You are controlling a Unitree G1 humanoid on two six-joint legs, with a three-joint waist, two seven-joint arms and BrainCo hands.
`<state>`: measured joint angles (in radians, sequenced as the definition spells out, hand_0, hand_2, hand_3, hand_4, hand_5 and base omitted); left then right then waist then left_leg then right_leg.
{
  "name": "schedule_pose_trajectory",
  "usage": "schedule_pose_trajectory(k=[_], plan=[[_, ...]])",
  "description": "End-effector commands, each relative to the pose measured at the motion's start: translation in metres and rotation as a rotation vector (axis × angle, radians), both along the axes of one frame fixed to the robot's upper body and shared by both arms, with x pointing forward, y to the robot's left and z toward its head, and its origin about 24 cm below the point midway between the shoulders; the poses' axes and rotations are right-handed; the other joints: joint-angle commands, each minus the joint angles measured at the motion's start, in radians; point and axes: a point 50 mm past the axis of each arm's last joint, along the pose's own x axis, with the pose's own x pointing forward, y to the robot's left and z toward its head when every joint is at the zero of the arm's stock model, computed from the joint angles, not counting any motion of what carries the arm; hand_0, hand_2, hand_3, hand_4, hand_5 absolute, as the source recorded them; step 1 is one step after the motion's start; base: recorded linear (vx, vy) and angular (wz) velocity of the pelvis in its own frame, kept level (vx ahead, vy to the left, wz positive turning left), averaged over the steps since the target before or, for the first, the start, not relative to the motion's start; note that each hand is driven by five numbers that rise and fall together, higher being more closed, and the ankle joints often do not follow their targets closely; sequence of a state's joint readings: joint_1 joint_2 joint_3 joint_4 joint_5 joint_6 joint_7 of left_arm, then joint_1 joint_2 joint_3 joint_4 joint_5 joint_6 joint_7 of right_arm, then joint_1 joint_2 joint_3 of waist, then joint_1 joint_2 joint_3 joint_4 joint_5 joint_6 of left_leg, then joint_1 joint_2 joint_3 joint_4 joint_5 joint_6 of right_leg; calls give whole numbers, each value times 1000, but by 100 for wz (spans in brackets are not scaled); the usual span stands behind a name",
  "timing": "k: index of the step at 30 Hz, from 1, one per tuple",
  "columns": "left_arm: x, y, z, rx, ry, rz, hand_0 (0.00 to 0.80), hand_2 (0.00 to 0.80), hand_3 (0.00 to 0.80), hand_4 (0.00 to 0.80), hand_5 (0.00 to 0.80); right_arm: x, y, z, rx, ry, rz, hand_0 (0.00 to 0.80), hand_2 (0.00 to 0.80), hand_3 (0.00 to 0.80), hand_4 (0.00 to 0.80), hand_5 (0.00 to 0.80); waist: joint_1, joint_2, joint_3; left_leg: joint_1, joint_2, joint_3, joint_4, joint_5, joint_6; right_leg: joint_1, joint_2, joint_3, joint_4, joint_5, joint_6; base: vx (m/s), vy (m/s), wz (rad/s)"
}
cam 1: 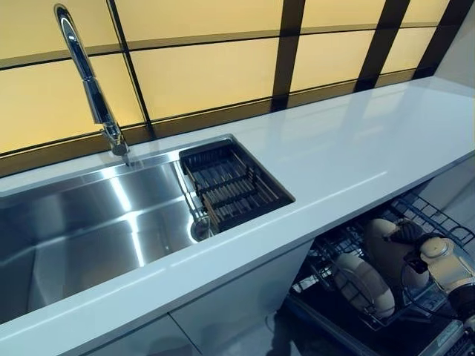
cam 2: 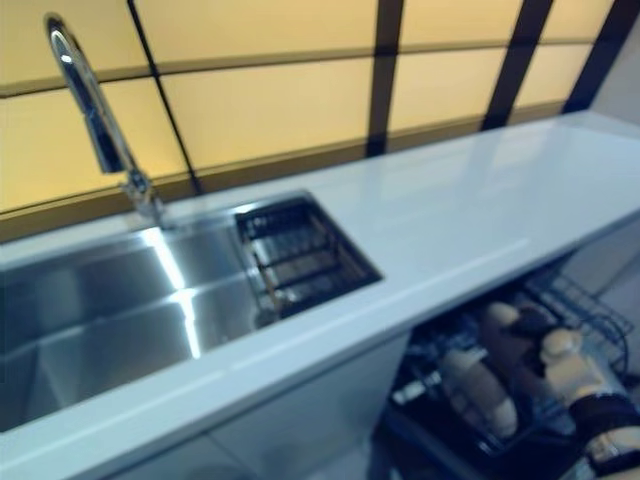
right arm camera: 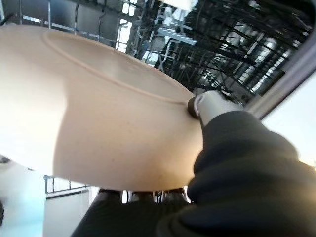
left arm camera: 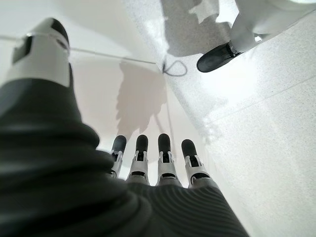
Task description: Take plates into dishwasher
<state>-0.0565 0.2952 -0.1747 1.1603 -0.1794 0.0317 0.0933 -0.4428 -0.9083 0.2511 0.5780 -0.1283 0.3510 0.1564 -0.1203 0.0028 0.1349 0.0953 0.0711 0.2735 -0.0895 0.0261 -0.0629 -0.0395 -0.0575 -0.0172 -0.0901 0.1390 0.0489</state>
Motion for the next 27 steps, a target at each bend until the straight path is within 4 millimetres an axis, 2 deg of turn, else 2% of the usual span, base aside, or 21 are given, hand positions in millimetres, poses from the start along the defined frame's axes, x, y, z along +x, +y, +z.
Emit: schedule_pose_trajectory(k=[1,7,12,19,27], plan=[[14,16,10,41,-60,-1,0,0,0,0,0,14,2,12,-76,-62,4,800,800,800,800,800,21,-43,13,19,-20,-51,3,-41,14,33,-44,-8,10,-29,83,-13,-23,10],[13,15,10,33,-74,-11,0,0,0,0,0,3,-18,4,-124,-20,-79,800,800,800,800,800,25,-22,22,12,-23,-55,2,-39,12,28,-49,-14,11,-30,84,-2,-4,1],[17,17,12,33,-82,-22,0,0,0,0,0,-8,-38,6,-154,11,-153,800,800,800,800,800,26,-14,33,5,-25,-59,2,-38,10,20,-53,-19,12,-29,86,-14,-14,4],[22,15,14,27,-107,-35,0,0,0,0,0,-22,-52,-3,-177,67,-227,800,800,800,800,800,26,-7,45,-4,-25,-59,4,-37,9,10,-55,-18,15,-29,87,-9,-12,3],[30,13,17,15,-135,-49,0,0,0,0,0,-31,-65,-5,-174,101,-284,800,800,800,800,800,28,19,65,-16,-31,-64,5,-33,8,-4,-64,-20,18,-27,87,-12,3,3]])
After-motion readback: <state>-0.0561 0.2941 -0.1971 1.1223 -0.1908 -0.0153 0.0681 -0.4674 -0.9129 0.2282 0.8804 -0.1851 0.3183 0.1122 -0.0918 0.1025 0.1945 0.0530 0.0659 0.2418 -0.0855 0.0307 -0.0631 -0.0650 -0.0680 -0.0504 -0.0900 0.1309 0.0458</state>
